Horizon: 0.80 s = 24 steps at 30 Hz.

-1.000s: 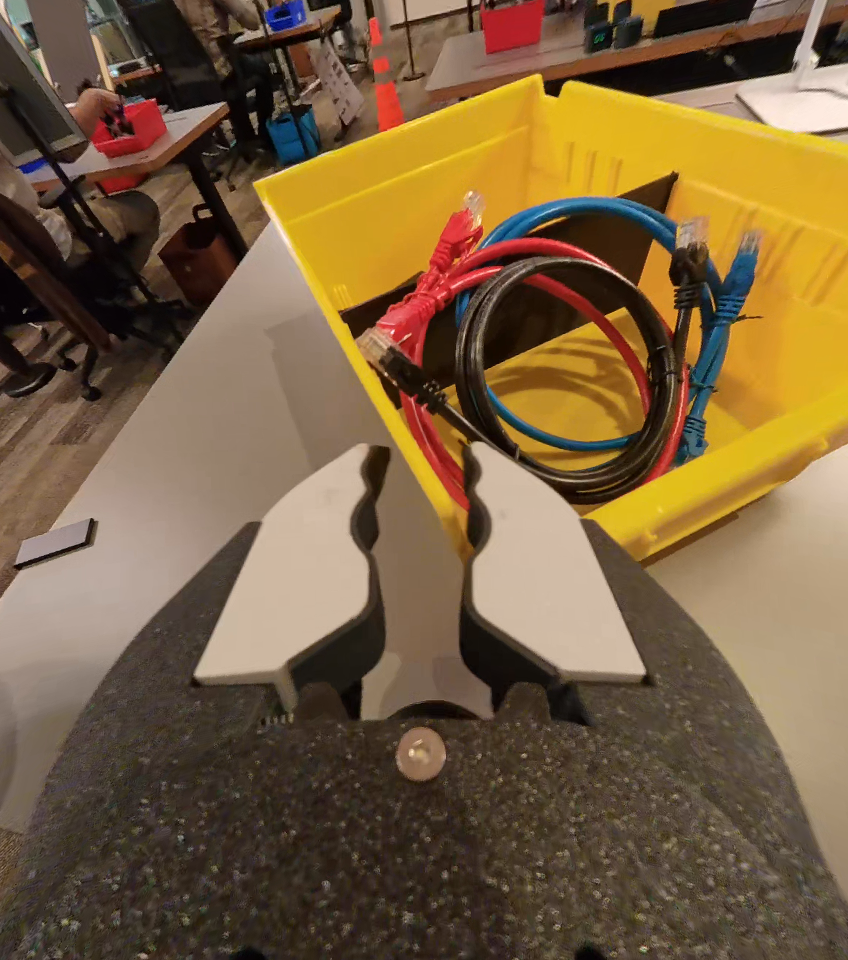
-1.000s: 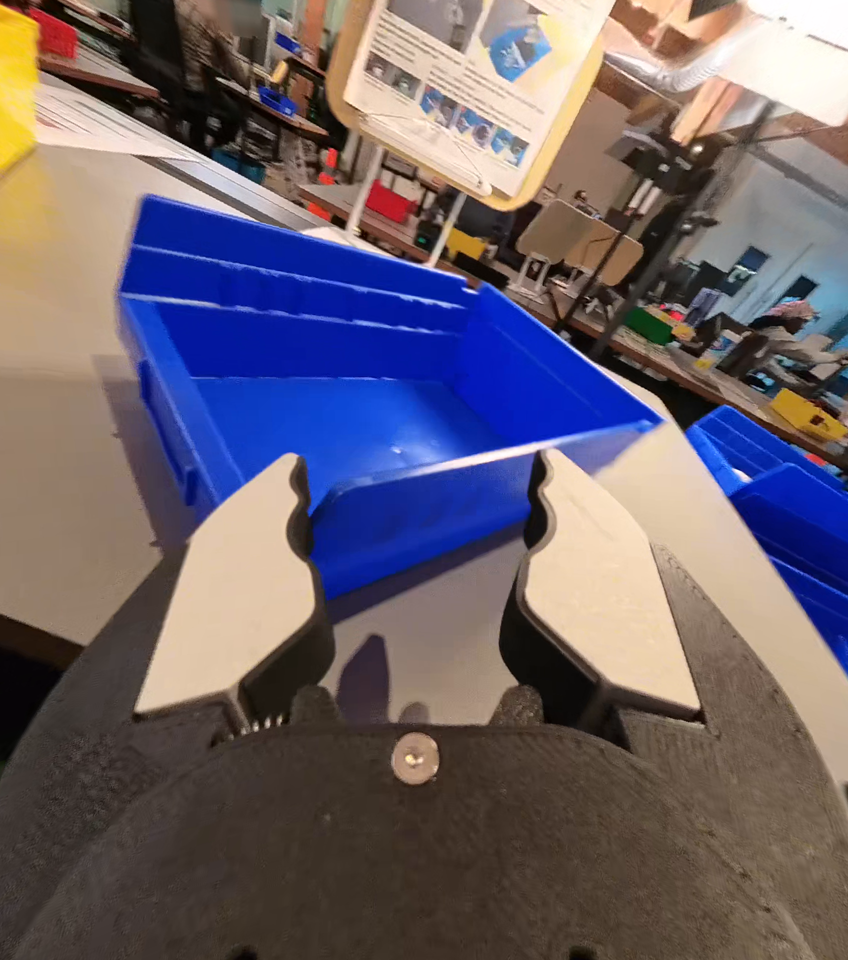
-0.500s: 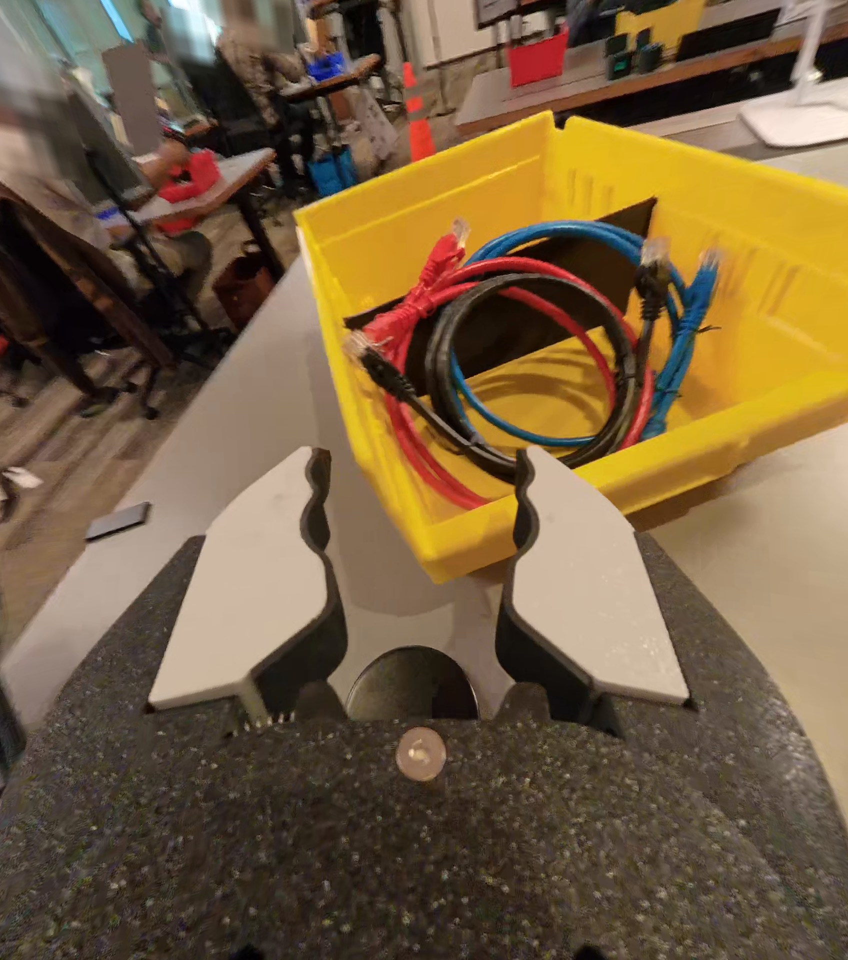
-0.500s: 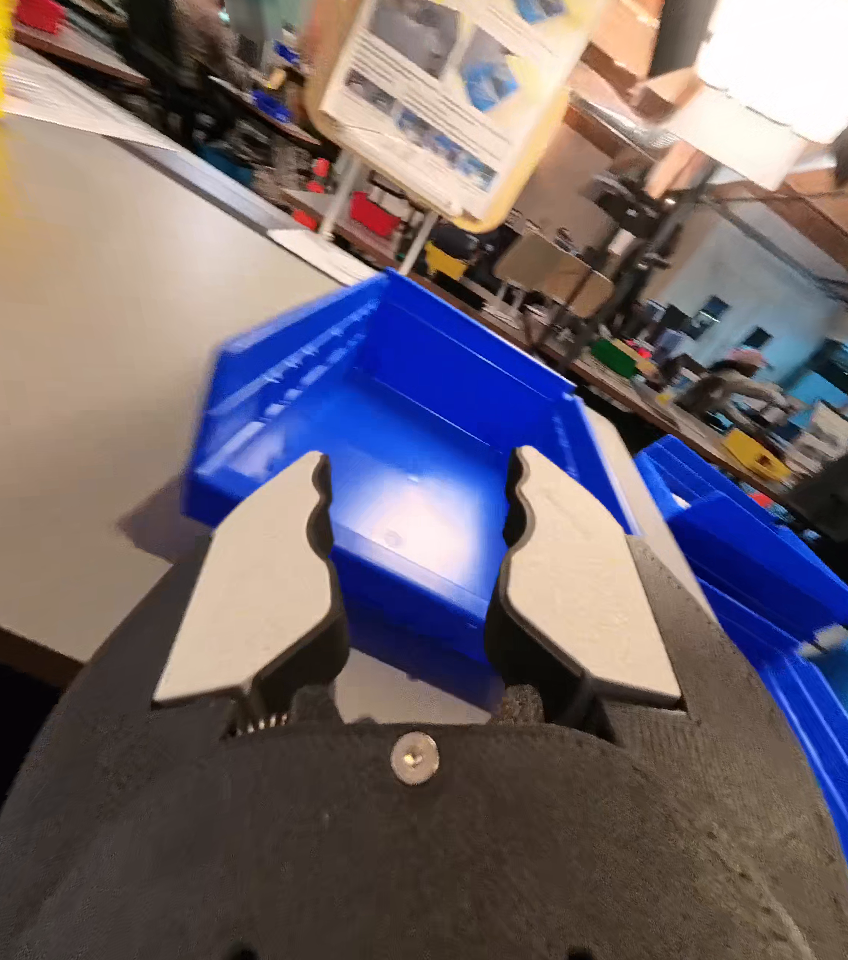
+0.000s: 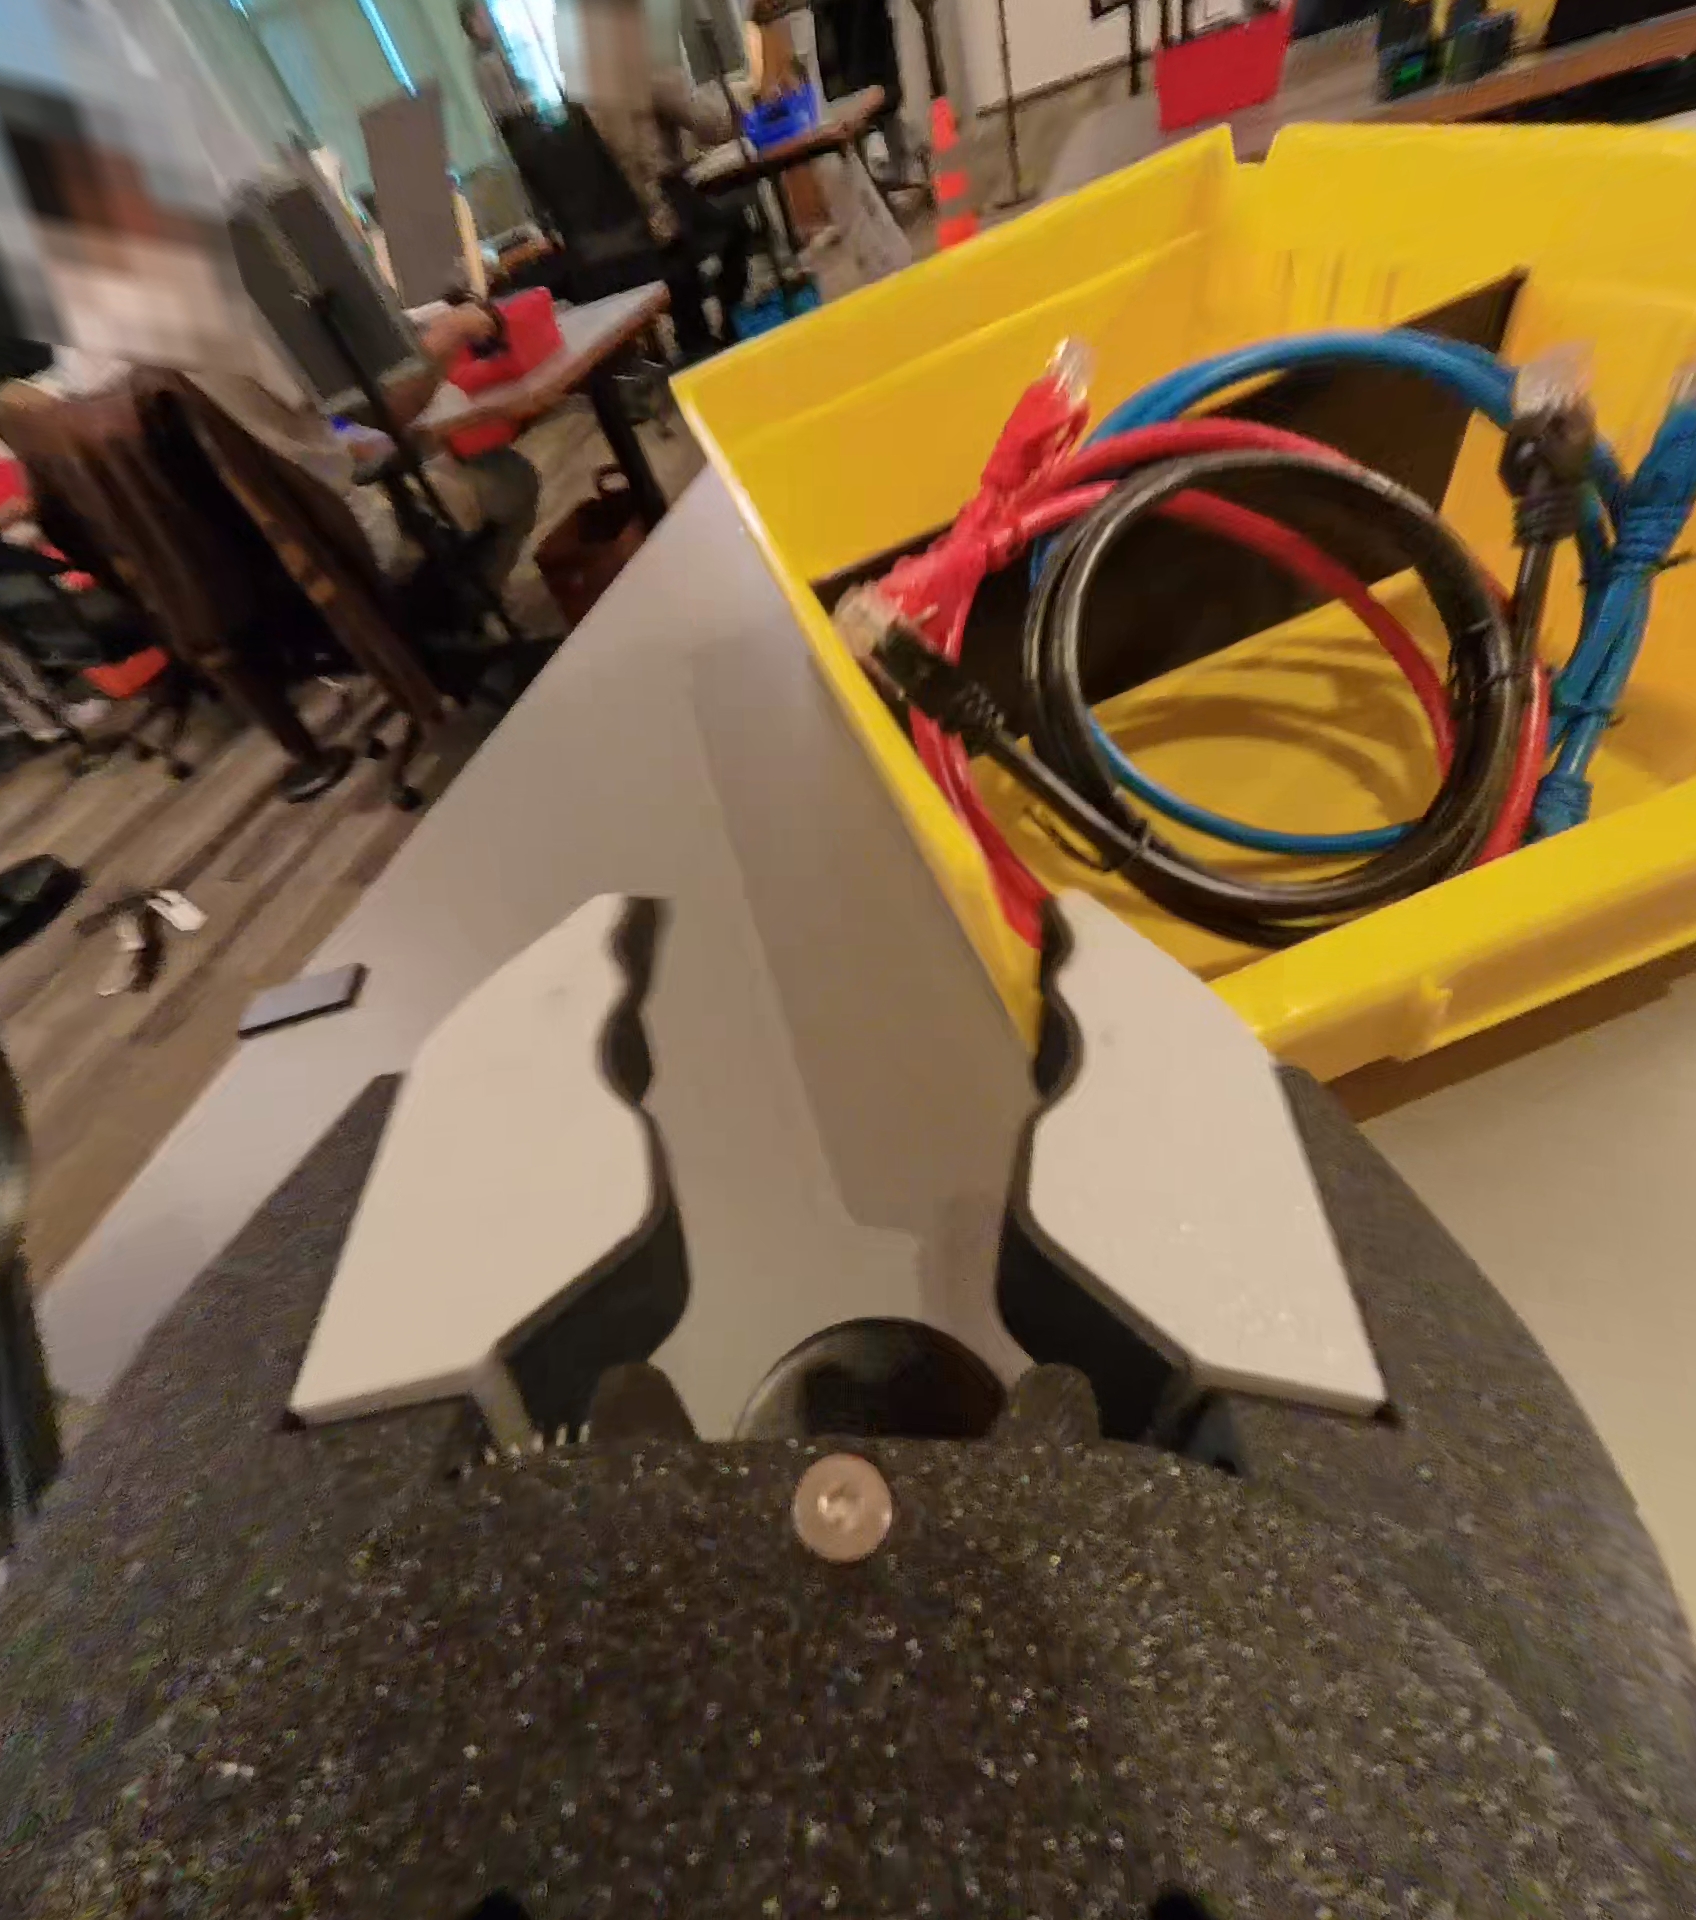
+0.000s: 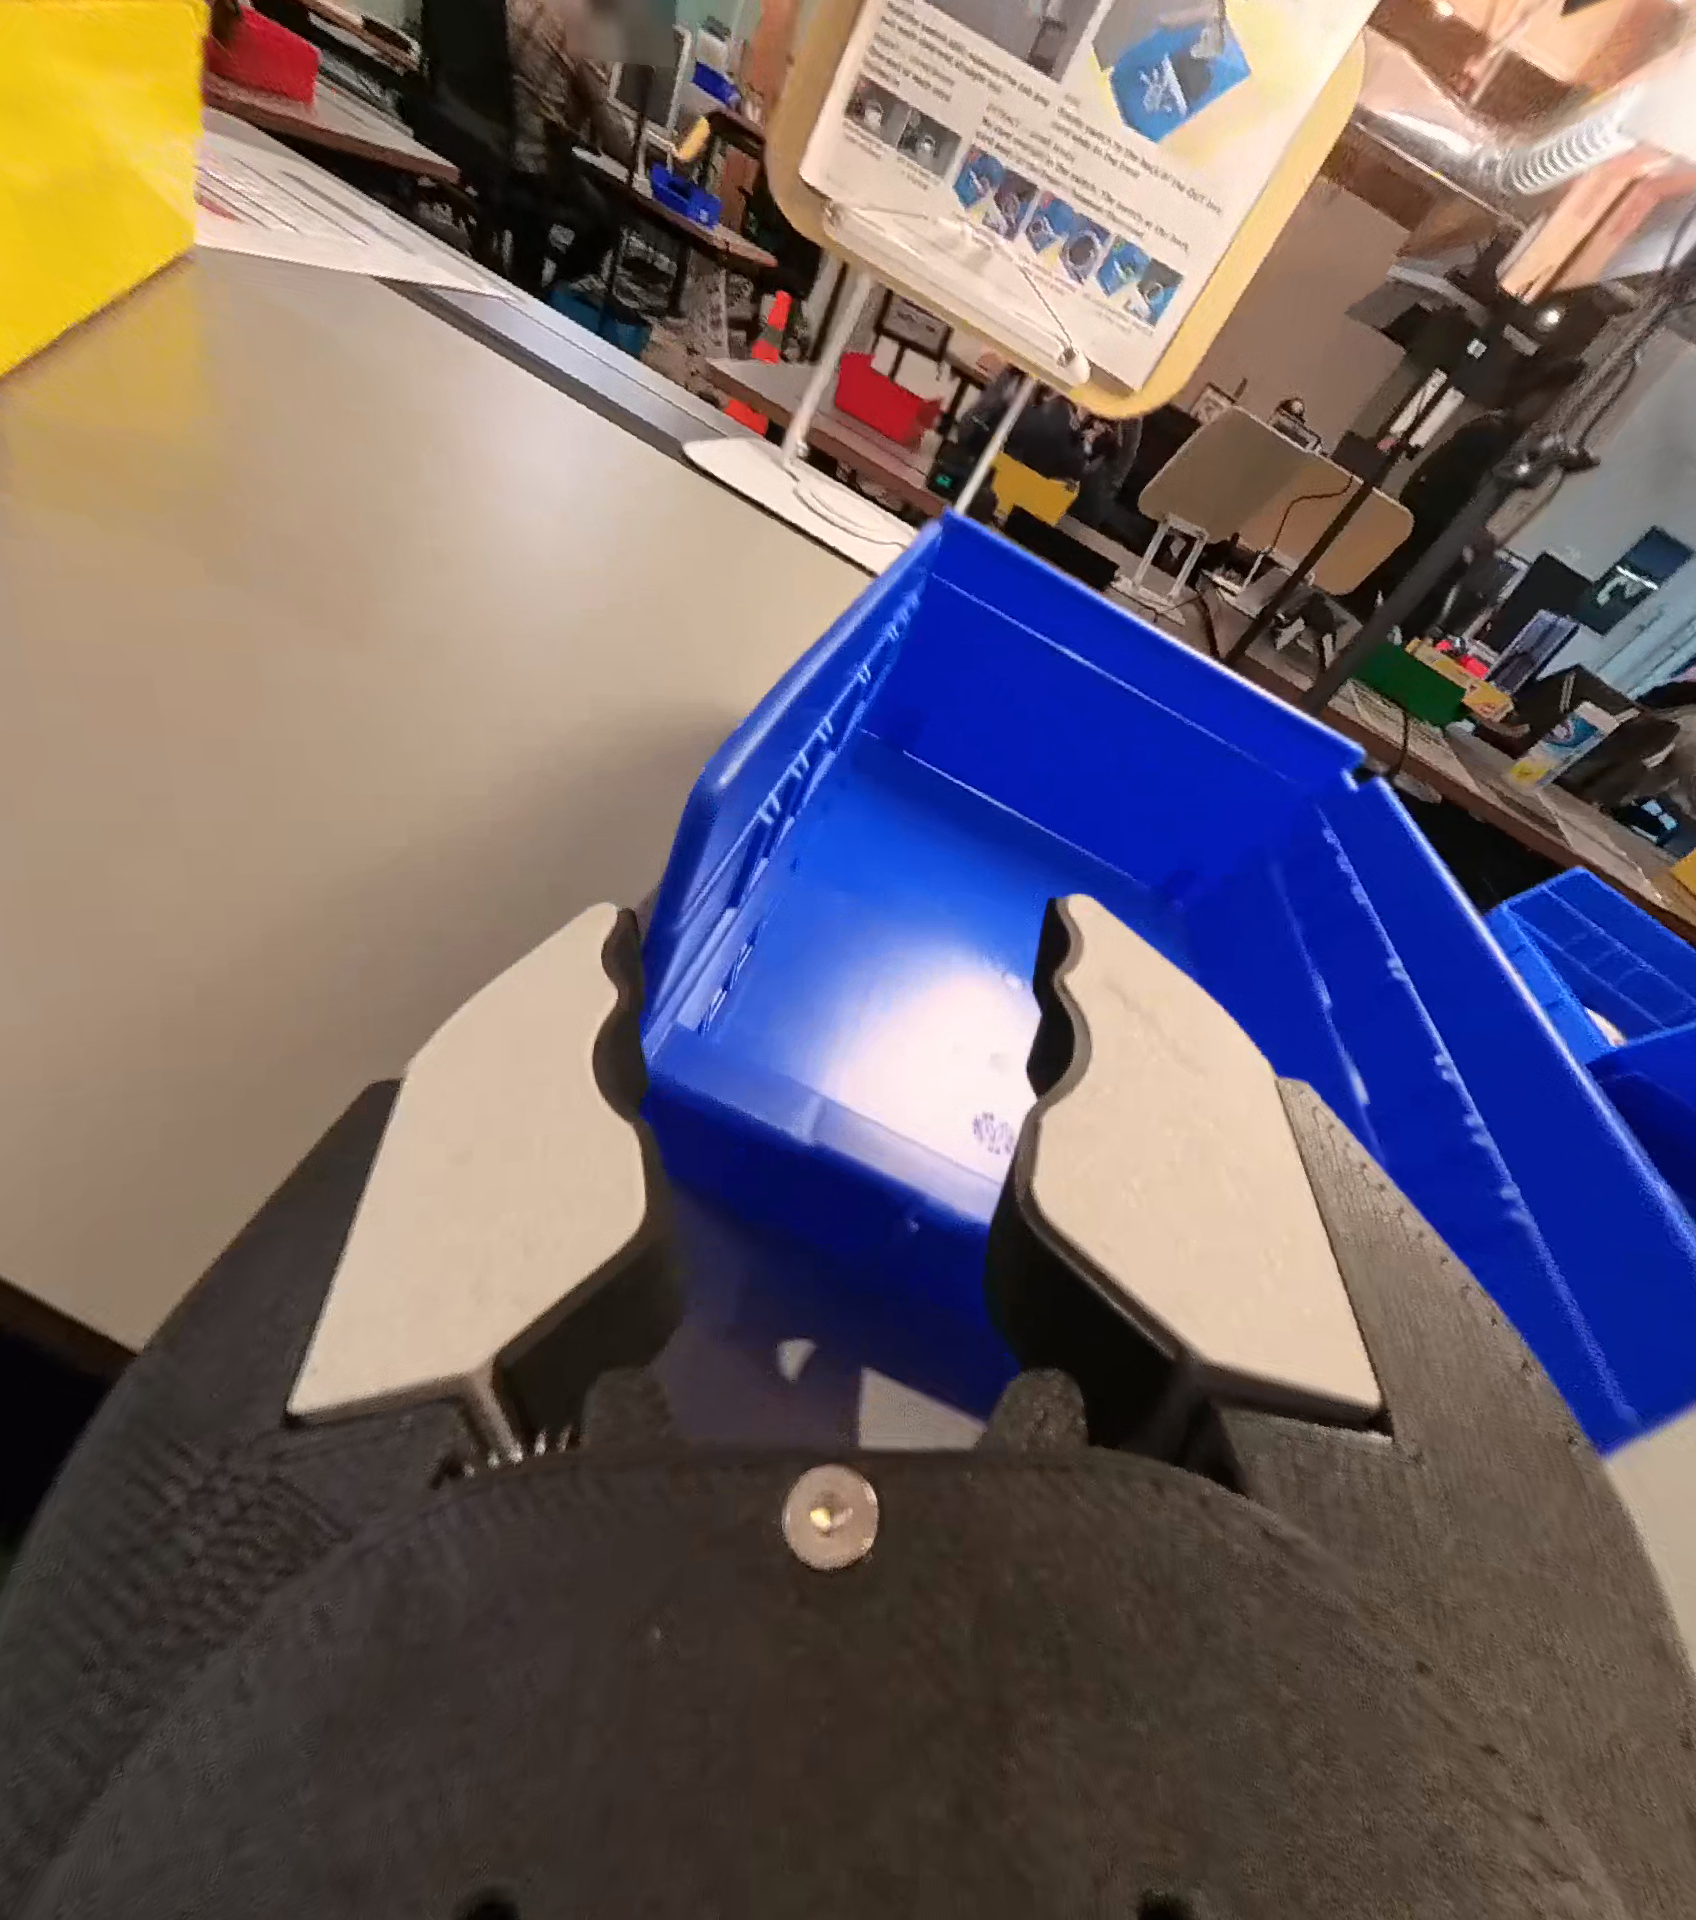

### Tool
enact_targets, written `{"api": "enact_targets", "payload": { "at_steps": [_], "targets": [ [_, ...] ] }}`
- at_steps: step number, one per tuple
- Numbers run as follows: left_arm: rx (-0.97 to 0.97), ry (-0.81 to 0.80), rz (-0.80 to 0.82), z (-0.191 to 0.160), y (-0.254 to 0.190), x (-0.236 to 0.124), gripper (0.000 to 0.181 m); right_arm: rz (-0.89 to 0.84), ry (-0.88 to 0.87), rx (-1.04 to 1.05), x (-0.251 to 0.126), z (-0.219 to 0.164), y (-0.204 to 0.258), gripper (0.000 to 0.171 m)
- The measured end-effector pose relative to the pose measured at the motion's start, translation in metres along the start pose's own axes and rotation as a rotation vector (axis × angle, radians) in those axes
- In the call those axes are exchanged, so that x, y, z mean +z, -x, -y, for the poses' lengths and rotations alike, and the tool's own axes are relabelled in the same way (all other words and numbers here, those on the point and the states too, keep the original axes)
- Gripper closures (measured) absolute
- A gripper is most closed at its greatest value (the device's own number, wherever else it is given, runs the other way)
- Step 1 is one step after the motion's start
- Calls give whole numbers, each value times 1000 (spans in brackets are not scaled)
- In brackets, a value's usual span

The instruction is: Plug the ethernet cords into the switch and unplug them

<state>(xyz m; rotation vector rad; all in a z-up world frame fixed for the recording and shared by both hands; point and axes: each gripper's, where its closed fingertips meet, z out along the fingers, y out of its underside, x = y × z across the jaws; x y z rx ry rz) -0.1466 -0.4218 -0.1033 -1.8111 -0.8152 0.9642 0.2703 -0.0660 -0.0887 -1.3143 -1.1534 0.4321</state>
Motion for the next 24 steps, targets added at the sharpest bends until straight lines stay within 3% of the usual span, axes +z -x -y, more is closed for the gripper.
{"api": "enact_targets", "payload": {
  "at_steps": [2, 4, 7, 11, 15, 18, 24],
  "targets": [
    [-87, 54, -40, -10, 12, 5, 114, -29, 39, -10, 0, -11, -11, 99],
    [-59, 66, 23, -11, 29, 2, 110, -64, 71, -30, -1, -20, -21, 99],
    [-78, -48, 21, 15, 23, -18, 111, -68, 54, -33, -7, -20, -24, 101],
    [-33, -223, -186, 61, -57, -43, 113, -56, 40, -37, -5, -12, -19, 102],
    [-21, -216, -393, 76, -140, -34, 115, -48, 24, 1, 2, 1, -17, 108],
    [-14, -146, -440, 74, -173, -13, 116, -35, 51, 15, 12, 4, -16, 113],
    [87, -53, -364, 64, -190, 16, 135, -32, 156, 14, 39, -7, -10, 136]
  ]
}}
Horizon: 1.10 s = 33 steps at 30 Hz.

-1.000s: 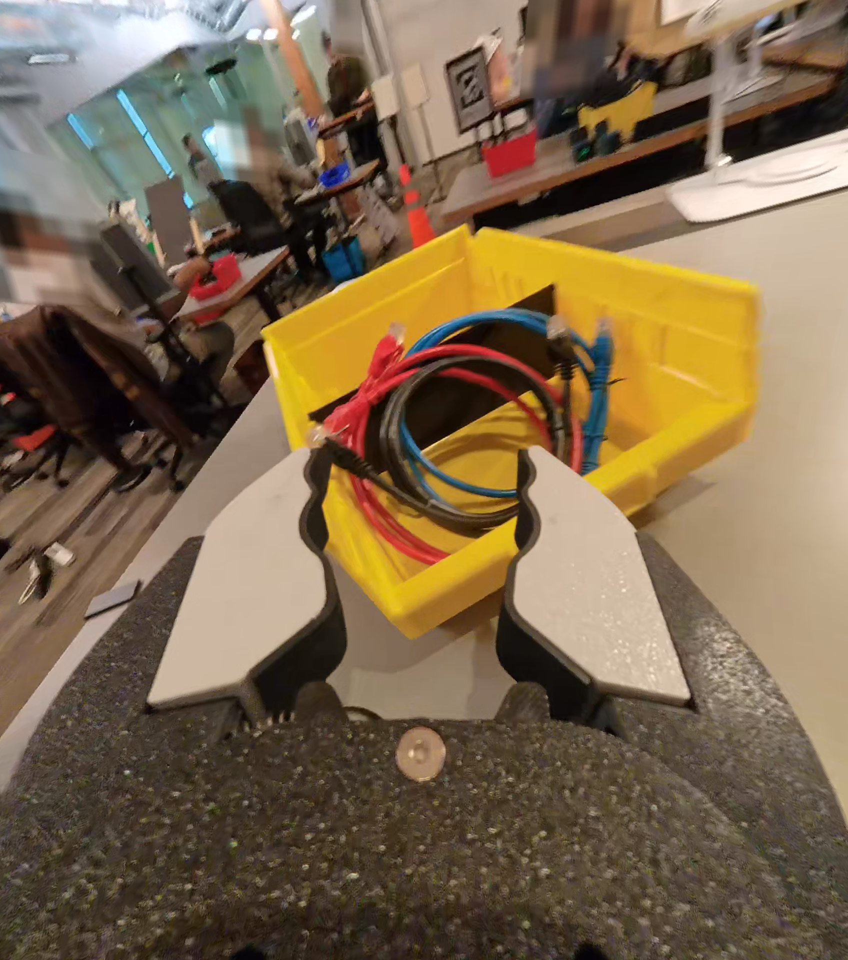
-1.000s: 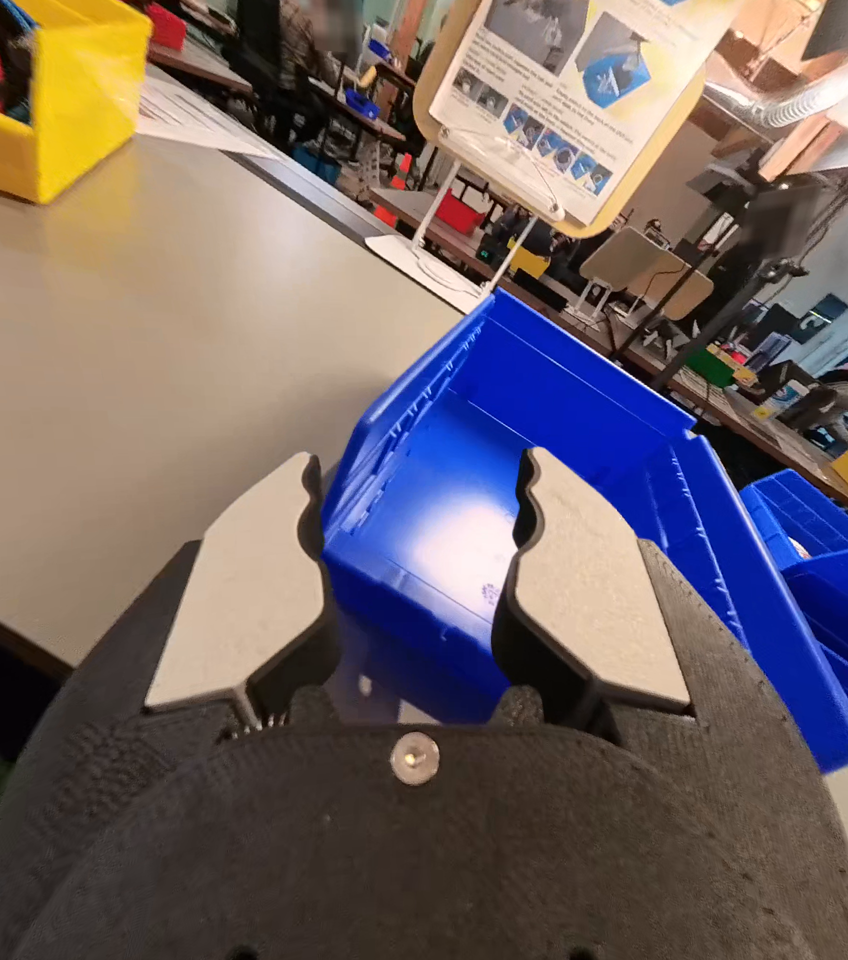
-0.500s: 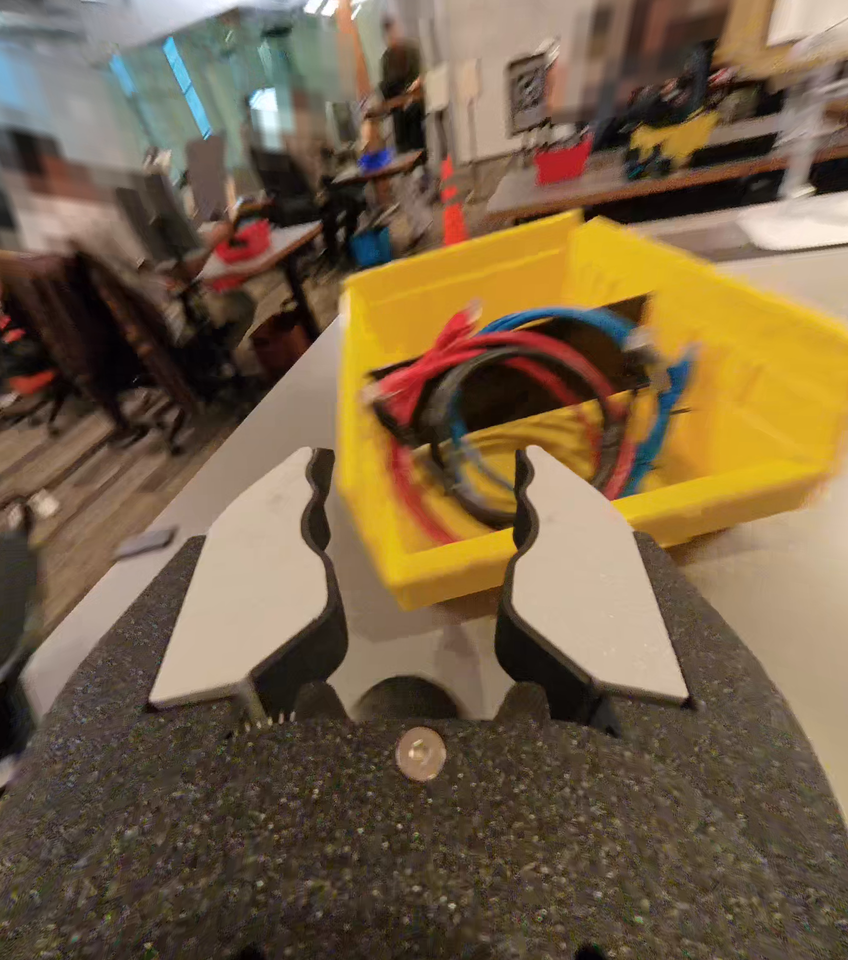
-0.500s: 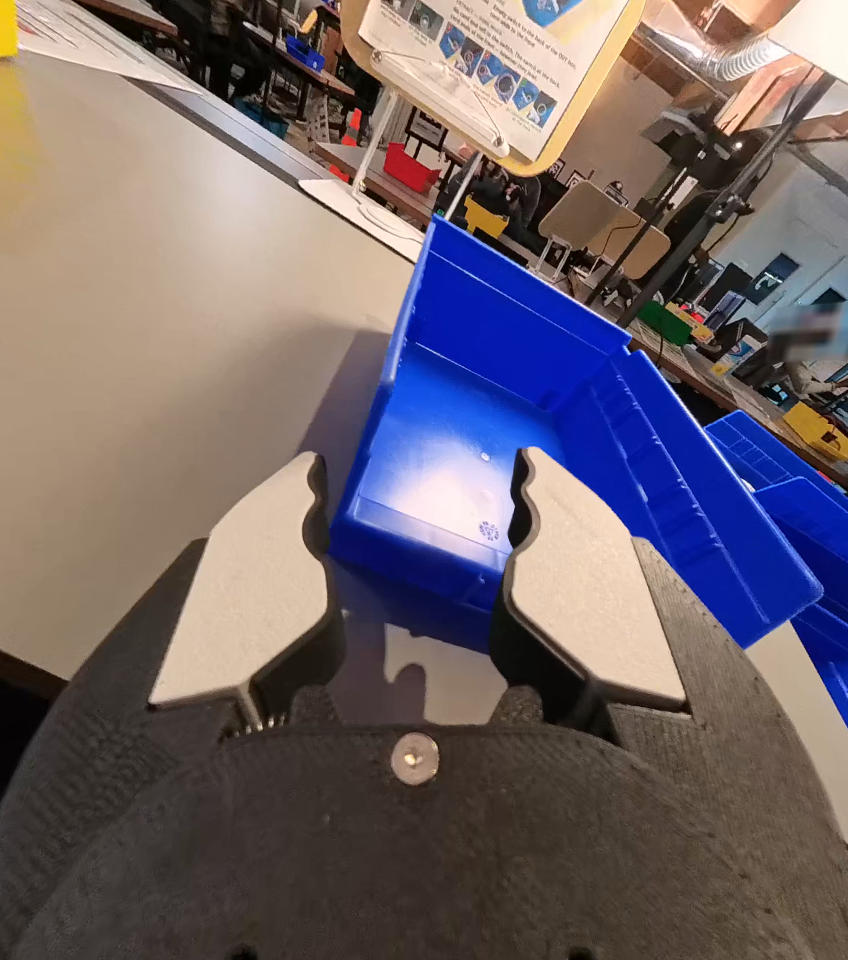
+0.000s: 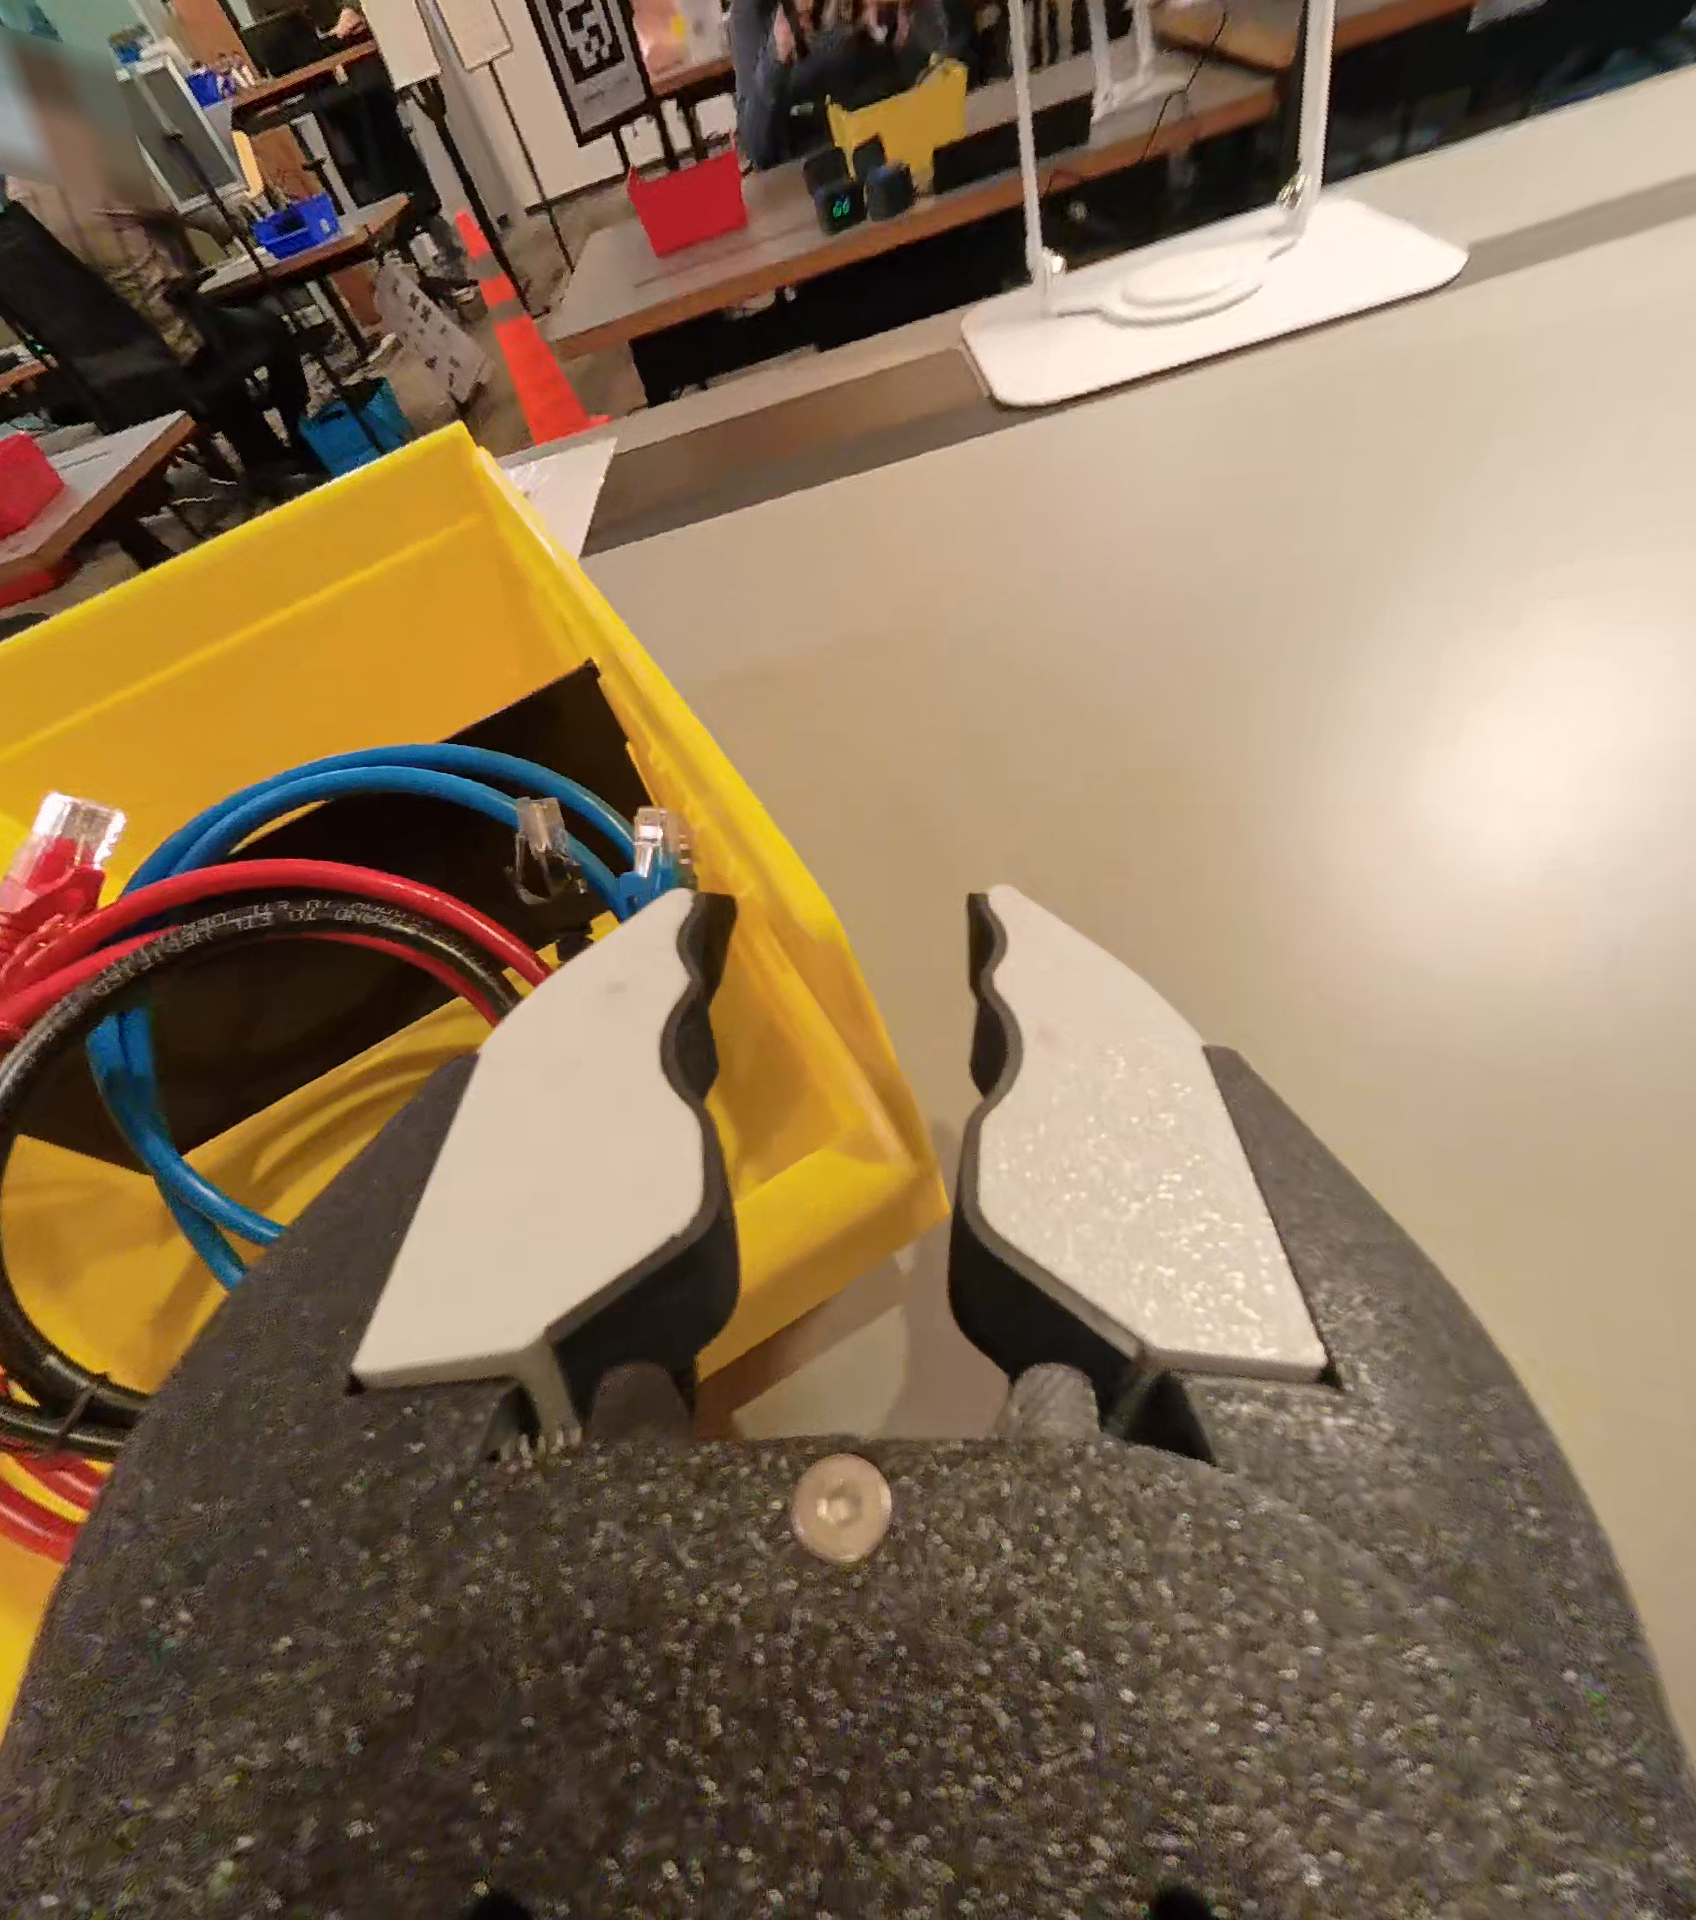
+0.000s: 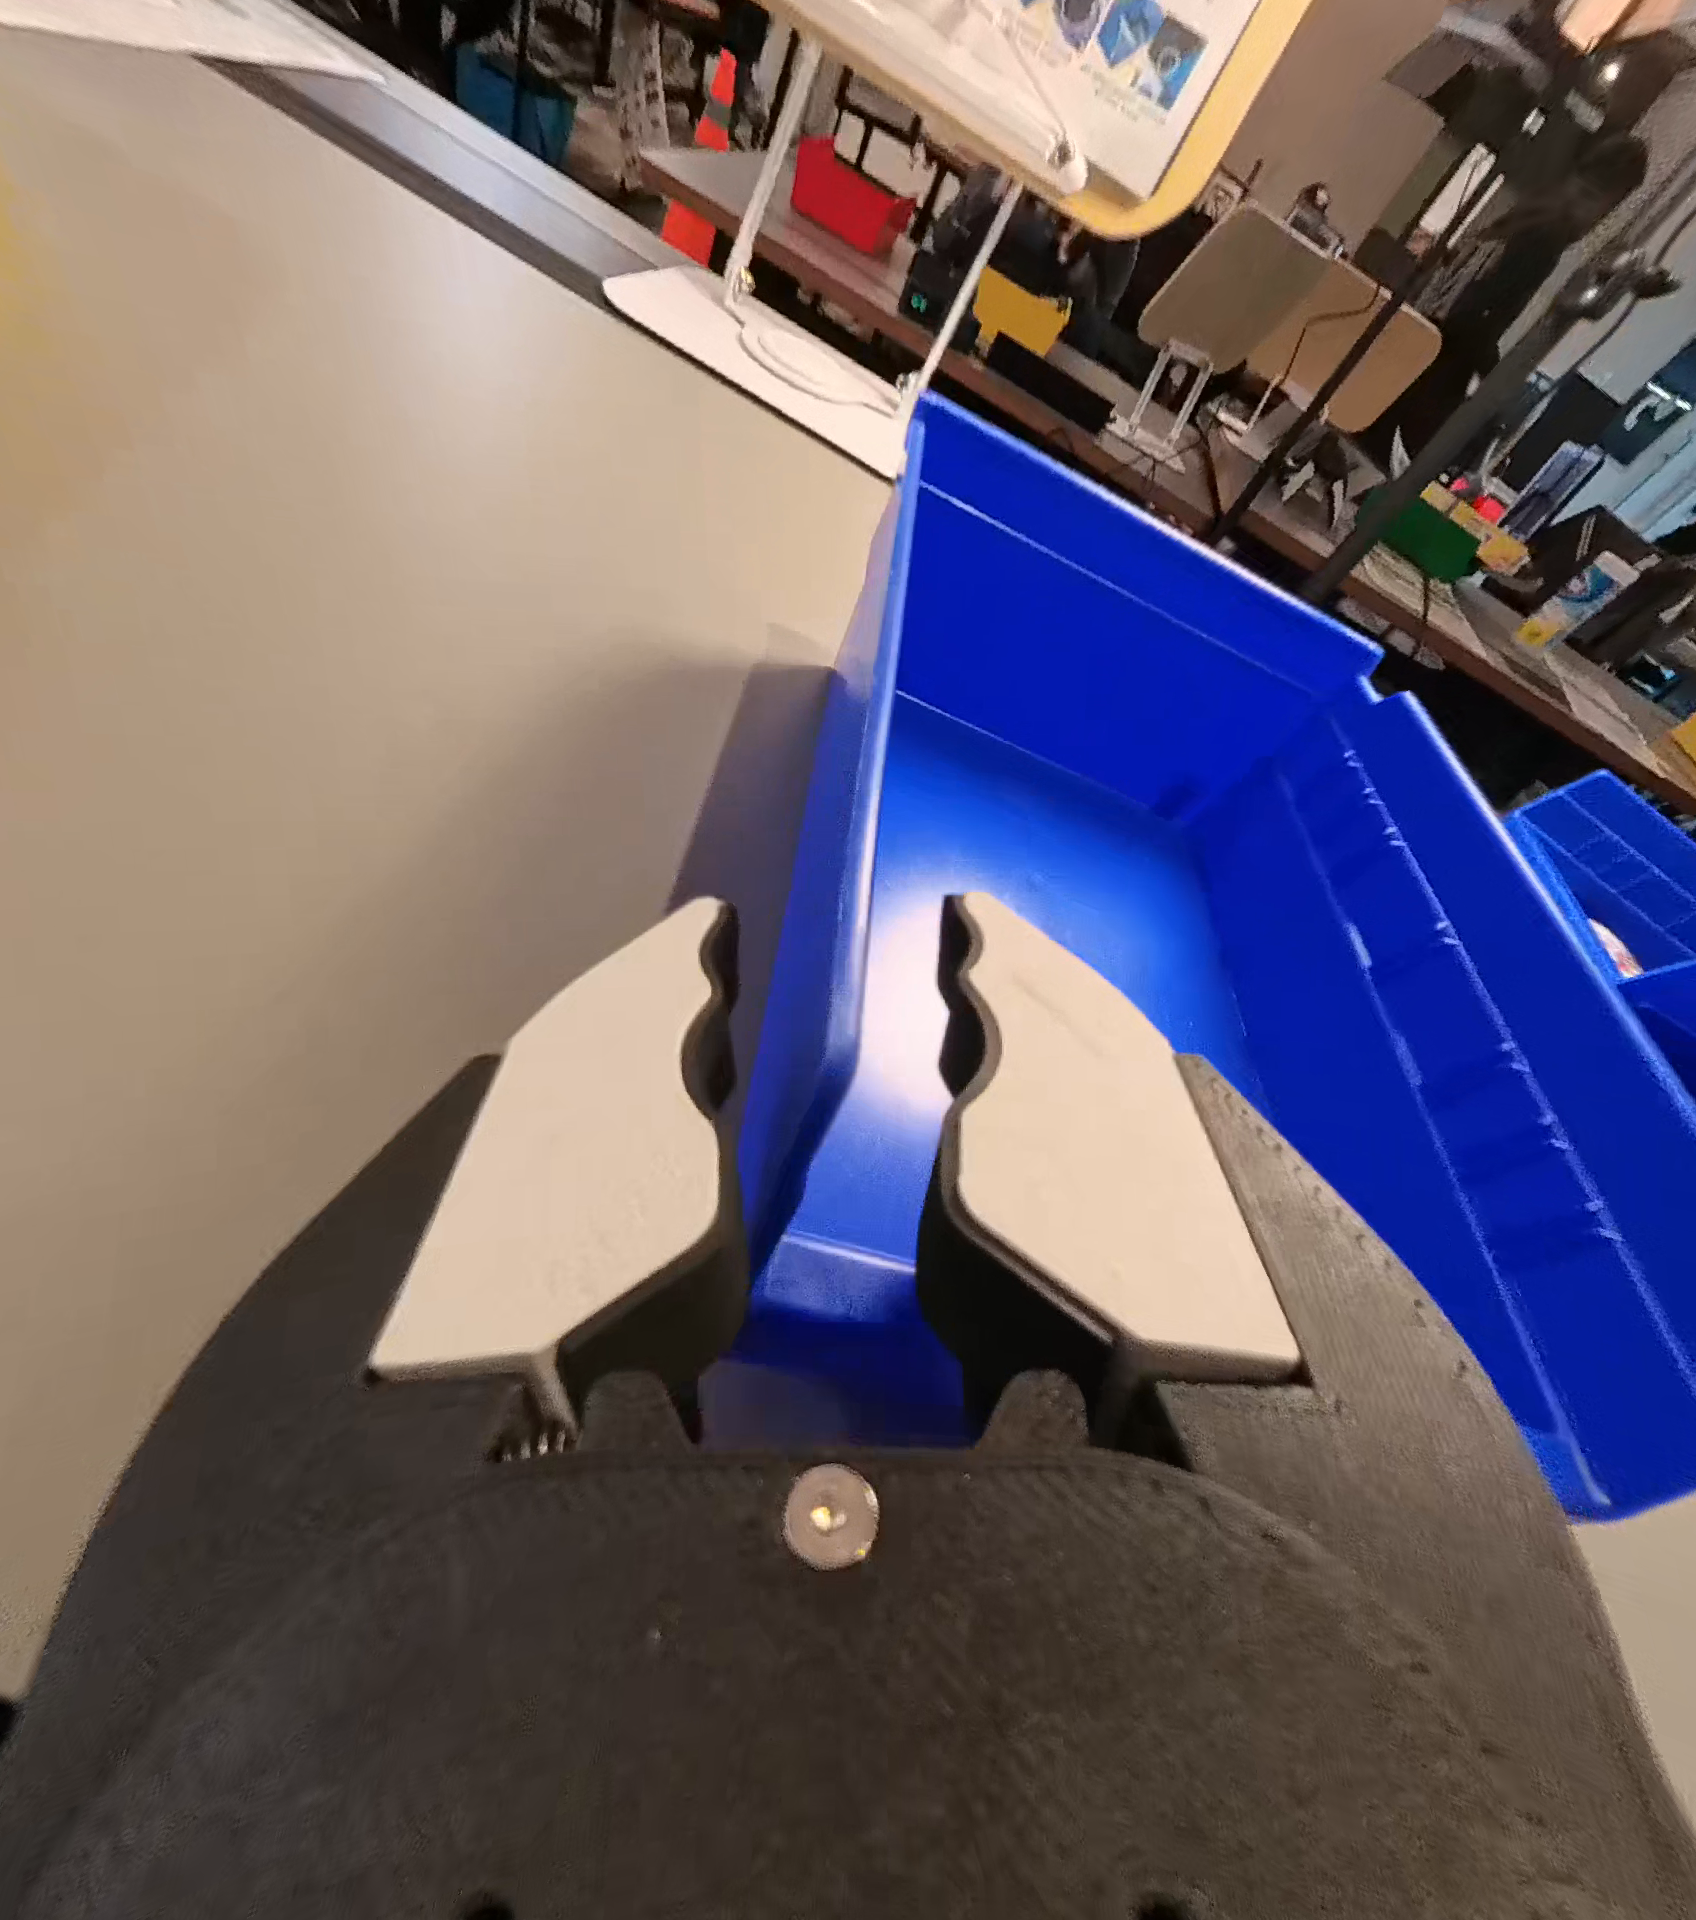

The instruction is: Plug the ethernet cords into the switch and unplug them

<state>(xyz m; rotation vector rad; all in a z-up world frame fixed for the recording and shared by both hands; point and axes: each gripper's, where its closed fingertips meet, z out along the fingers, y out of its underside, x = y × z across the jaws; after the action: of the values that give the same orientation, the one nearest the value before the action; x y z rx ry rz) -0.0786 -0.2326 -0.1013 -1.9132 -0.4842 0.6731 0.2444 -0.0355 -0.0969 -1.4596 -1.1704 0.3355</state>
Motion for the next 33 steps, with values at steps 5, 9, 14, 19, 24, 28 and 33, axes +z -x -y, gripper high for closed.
{"api": "enact_targets", "payload": {
  "at_steps": [5, 9, 14, 19, 24, 28, 33],
  "targets": [
    [119, 9, 80, -7, 7, 0, 161, -80, 7, -53, 6, -7, -4, 161],
    [128, 9, 138, -18, 23, -22, 170, -95, 0, -39, -6, -14, -13, 160],
    [99, -6, 167, -37, 51, -57, 175, -143, 18, -45, -22, -27, -30, 160],
    [89, 12, 141, -45, 72, -72, 174, -230, 69, -47, -21, -41, -61, 163],
    [105, 27, 122, -52, 98, -72, 175, -266, 118, -41, -10, -55, -100, 162],
    [67, 58, 122, -60, 132, -62, 176, -281, 161, -17, 5, -63, -126, 163],
    [40, 81, 129, -65, 164, -45, 177, -287, 190, 19, 9, -70, -141, 164]
  ]
}}
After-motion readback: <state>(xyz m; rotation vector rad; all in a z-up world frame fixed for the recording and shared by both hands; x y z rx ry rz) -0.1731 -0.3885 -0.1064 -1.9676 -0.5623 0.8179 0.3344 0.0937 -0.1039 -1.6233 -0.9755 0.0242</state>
